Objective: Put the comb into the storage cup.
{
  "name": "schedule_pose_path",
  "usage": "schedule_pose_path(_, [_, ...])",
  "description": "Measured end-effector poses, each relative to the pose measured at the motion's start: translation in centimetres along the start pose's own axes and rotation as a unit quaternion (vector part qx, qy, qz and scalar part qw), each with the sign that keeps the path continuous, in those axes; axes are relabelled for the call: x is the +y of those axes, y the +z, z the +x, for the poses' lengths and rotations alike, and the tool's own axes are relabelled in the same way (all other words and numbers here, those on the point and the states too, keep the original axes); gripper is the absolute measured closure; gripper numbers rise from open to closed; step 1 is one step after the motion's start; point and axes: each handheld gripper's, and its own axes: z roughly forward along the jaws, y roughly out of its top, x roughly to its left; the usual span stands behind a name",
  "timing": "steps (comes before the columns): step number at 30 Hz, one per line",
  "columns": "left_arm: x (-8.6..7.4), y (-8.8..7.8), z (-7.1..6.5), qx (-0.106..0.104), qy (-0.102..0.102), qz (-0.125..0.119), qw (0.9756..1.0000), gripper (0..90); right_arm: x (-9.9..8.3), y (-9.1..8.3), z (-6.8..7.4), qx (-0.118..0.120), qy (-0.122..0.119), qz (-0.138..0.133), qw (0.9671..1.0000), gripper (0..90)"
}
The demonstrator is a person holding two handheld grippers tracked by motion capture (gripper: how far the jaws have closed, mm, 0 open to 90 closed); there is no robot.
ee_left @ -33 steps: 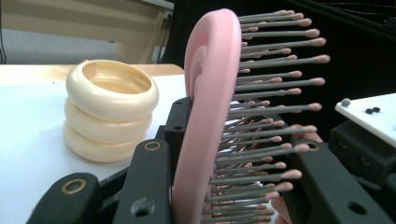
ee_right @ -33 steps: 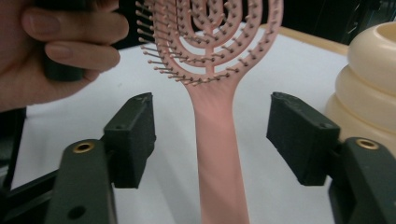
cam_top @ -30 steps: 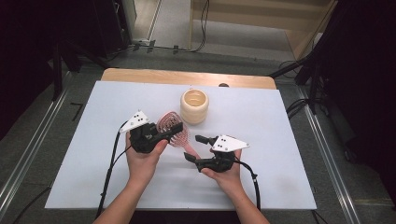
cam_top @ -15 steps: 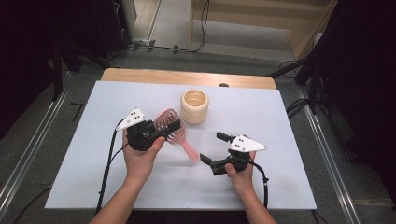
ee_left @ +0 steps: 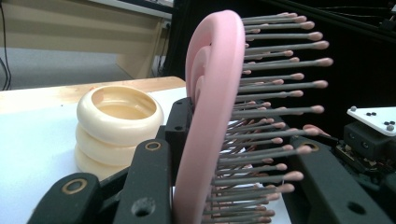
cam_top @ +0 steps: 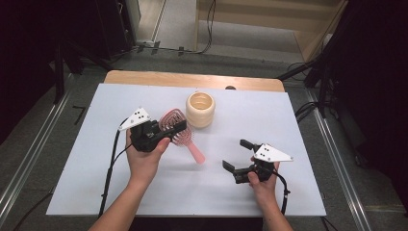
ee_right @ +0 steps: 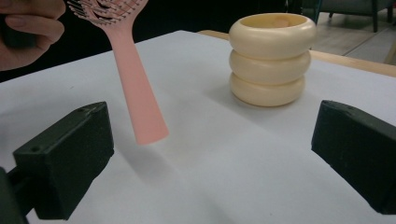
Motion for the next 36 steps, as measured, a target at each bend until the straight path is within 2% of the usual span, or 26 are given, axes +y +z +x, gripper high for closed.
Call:
schedule_pose_path(5, [0.3,0.0,0.0,-0.003,0.004,-0.002,1.0000,64.3,-0.4,-1.4,-0.5,-0.011,0.006,-0.002,0.9999,0.0])
schedule_pose_path(10, [0.7,0.0,0.1,-0.005,0.009,-0.006,0.9999,64.2,-0.7,-2.7,-1.0,-0.023,0.001,-0.002,0.9997,0.0])
schedule_pose_path(14, [0.9,0.0,0.1,-0.004,0.010,-0.005,0.9999,64.2,-1.1,-3.8,-1.5,-0.030,0.009,-0.002,0.9995,0.0])
schedule_pose_path(27, [1.6,0.2,0.2,-0.004,0.014,-0.006,0.9999,64.3,-1.8,-6.1,-2.3,-0.038,0.020,-0.011,0.9990,0.0])
schedule_pose_path(36, [2.2,0.1,0.4,-0.005,0.017,-0.008,0.9998,64.3,-2.4,-7.6,-3.0,-0.053,0.023,-0.013,0.9983,0.0])
